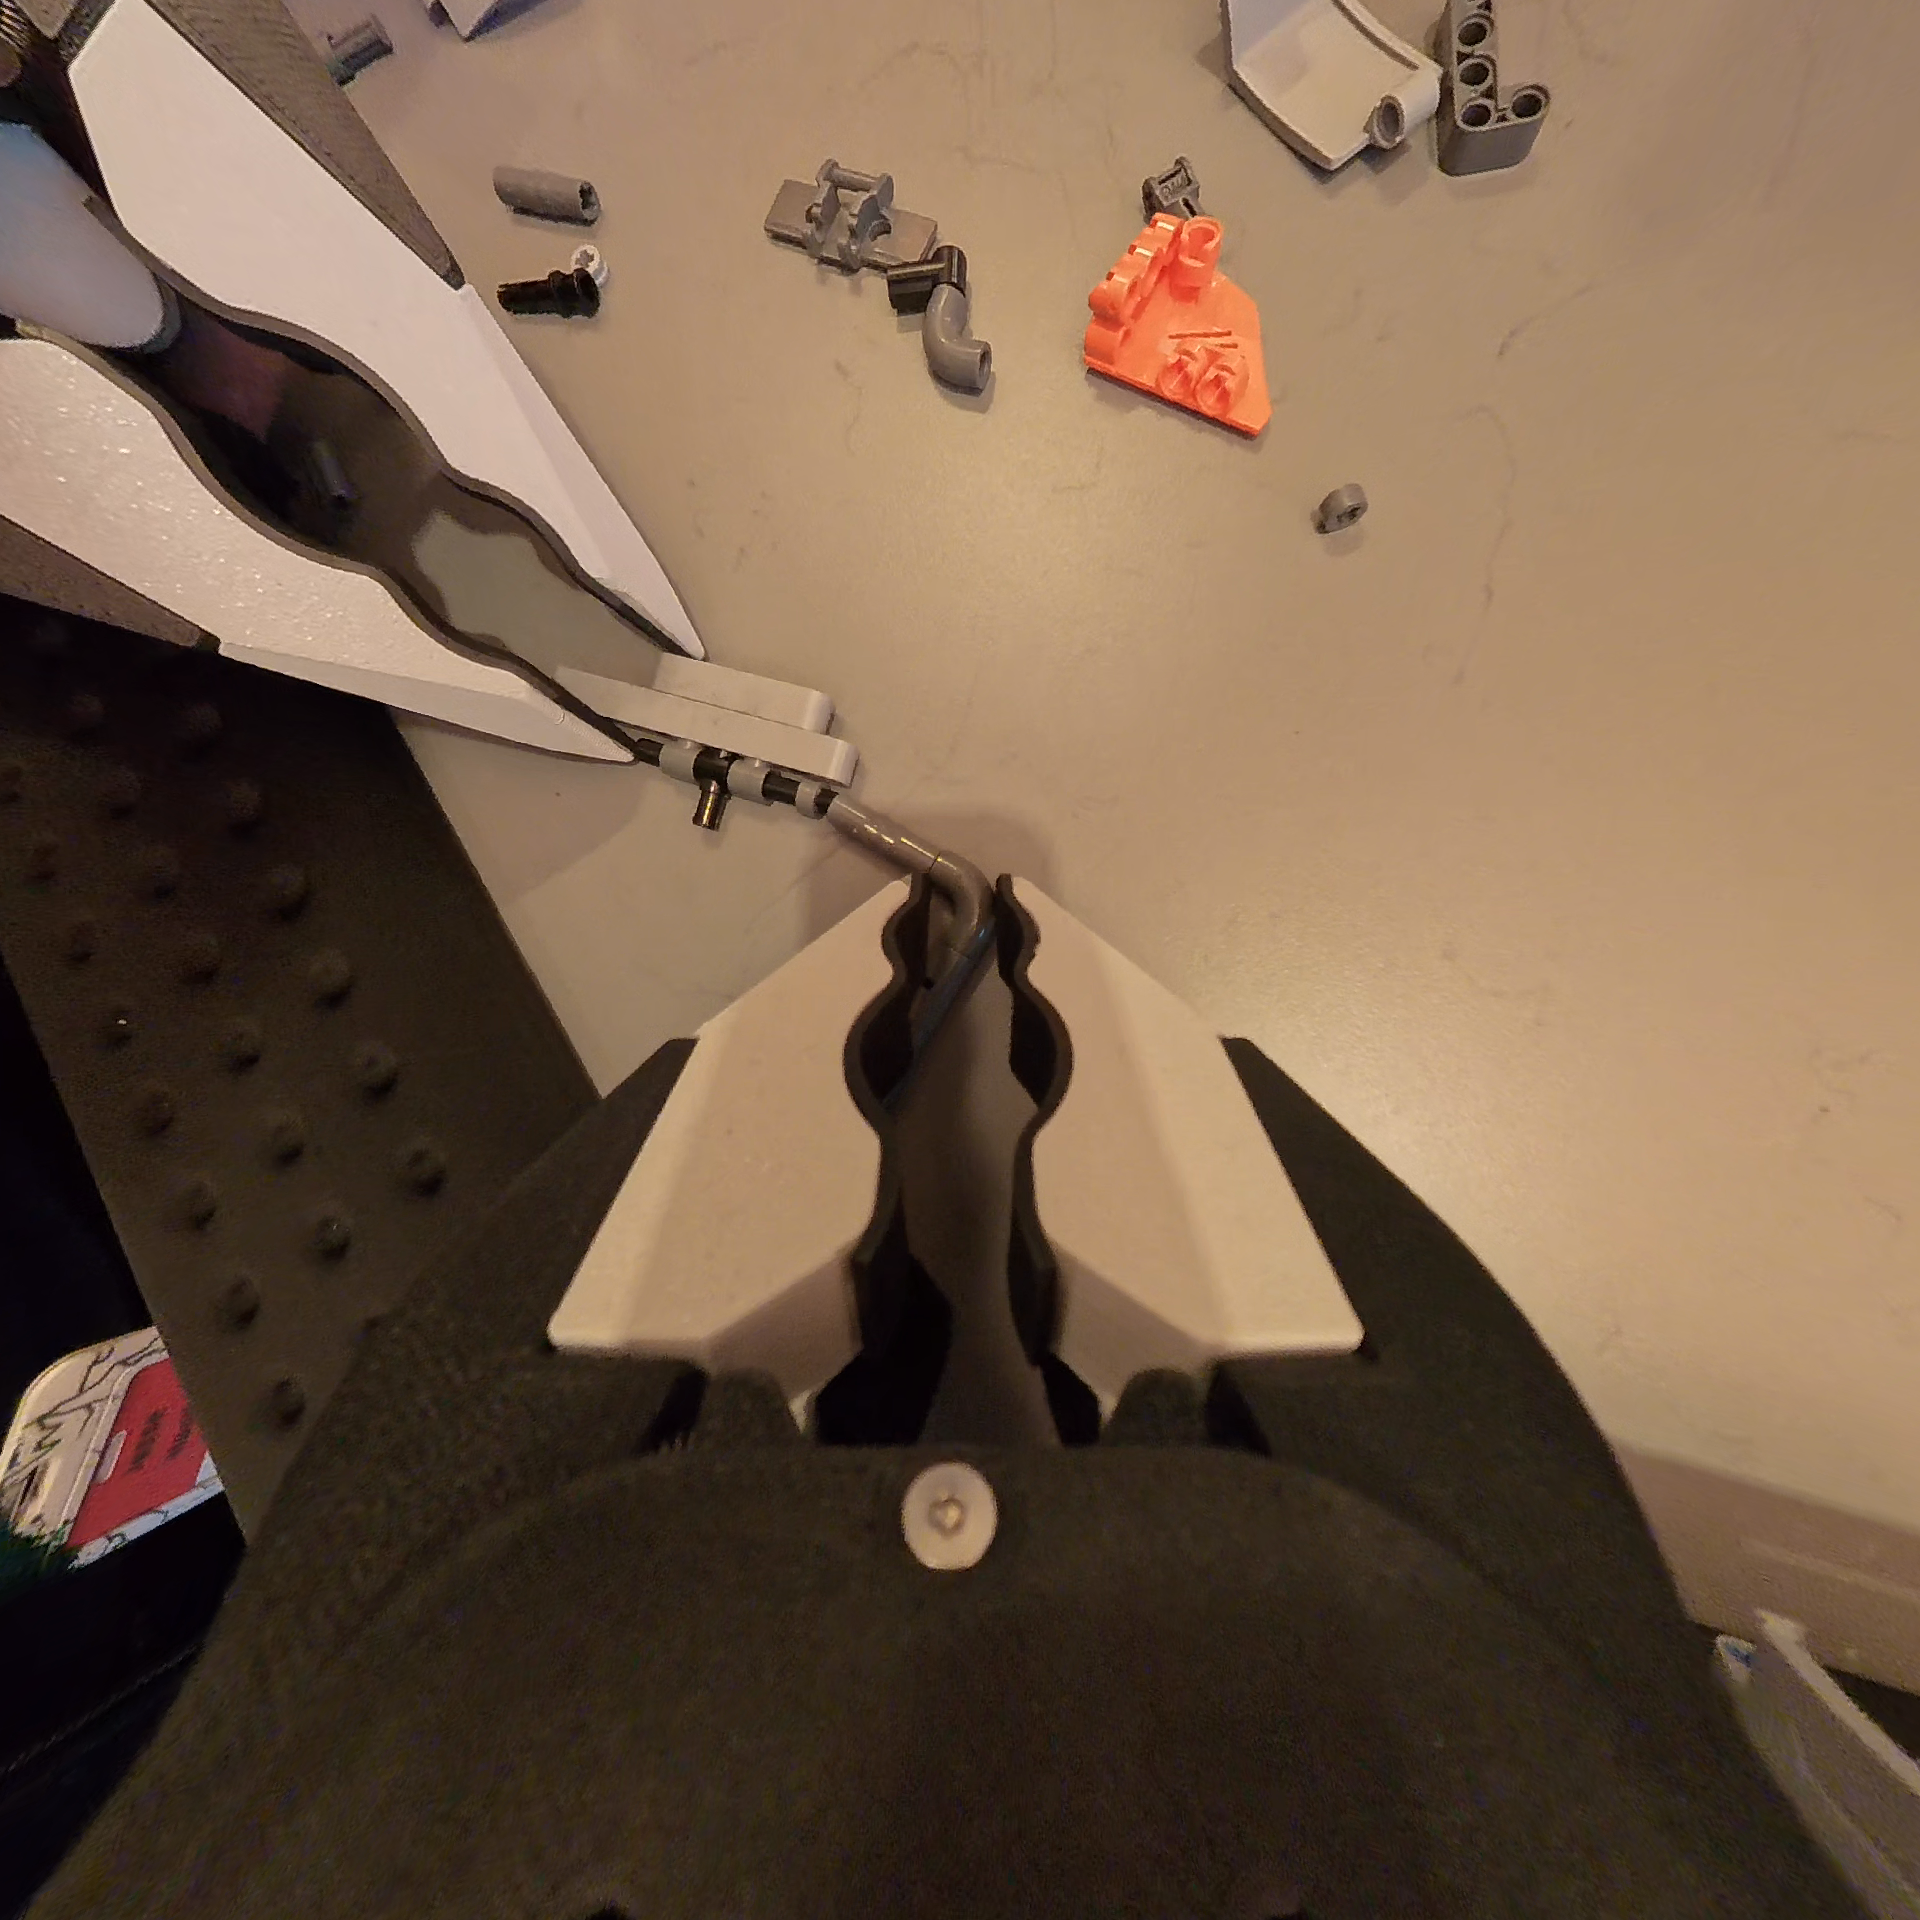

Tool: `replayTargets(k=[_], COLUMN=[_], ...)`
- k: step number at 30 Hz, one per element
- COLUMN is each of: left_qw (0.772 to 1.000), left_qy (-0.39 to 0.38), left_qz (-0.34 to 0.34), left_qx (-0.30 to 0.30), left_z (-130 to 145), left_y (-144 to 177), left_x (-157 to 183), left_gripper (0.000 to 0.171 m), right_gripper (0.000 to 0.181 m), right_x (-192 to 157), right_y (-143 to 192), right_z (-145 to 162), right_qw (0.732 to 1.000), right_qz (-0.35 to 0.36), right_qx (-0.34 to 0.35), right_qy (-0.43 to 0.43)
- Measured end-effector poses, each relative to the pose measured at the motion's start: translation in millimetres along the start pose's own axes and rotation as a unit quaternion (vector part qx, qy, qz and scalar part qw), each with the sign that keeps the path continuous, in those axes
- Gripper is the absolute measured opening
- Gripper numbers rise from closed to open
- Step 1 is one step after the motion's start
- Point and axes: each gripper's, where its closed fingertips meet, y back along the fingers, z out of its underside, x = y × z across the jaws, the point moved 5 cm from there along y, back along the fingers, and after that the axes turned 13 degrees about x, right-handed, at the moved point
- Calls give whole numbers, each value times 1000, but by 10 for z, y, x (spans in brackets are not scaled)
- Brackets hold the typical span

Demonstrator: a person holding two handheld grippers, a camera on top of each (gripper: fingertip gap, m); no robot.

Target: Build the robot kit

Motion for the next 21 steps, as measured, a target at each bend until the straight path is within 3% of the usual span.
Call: replayTargets(k=[21], left_qw=[1000], left_qy=[0], left_qz=[14], left_qx=[9], left_z=[-12], left_y=[-22], left_x=[25], left_gripper=[20], right_gripper=[10], right_x=[-2], right_y=[10], right_z=[13], right_qw=[1000], right_qz=[6], right_qx=[9], right_qy=[2])
